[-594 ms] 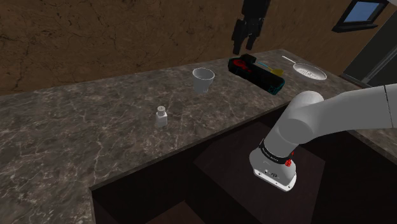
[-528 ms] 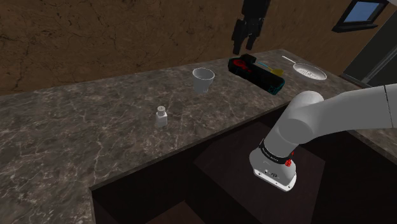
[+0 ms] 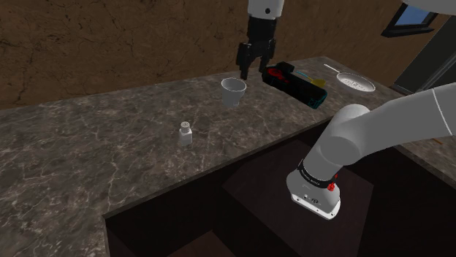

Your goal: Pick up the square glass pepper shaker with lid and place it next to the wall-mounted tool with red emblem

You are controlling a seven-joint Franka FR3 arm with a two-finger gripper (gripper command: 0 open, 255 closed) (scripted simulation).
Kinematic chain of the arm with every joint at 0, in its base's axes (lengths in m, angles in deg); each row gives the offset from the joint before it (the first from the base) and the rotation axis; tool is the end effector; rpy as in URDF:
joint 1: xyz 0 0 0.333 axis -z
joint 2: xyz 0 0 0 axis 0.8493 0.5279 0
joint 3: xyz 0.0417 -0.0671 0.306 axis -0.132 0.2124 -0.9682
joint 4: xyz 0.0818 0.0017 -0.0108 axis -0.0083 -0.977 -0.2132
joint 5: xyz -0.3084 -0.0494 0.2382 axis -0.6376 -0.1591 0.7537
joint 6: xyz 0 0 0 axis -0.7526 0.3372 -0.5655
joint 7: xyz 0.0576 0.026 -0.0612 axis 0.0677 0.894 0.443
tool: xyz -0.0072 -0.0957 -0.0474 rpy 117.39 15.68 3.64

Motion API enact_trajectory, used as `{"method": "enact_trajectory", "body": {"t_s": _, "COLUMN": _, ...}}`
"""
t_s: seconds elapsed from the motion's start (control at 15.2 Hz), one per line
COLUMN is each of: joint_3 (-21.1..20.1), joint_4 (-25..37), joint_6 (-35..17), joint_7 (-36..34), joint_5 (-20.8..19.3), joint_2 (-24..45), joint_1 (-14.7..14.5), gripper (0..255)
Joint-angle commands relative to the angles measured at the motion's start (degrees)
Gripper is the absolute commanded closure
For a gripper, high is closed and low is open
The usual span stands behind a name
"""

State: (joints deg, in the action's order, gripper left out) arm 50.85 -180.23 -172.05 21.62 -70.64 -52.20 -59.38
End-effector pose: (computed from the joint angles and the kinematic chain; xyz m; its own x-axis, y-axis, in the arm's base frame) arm 0.3350 0.0761 0.5637 0.9917 -0.0860 -0.0950 -0.0895 -0.9954 -0.0332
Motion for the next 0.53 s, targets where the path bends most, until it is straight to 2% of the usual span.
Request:
{"method": "enact_trajectory", "body": {"t_s": 0.0, "joint_3": -1.8, "joint_4": 0.0, "joint_6": -2.8, "joint_7": -2.4, "joint_5": 1.0, "joint_2": 3.3, "joint_1": -0.1, "gripper": 0}}
{"method": "enact_trajectory", "body": {"t_s": 0.46, "joint_3": -8.0, "joint_4": 2.3, "joint_6": -11.6, "joint_7": -11.0, "joint_5": 2.9, "joint_2": 15.8, "joint_1": -0.5, "gripper": 0}}
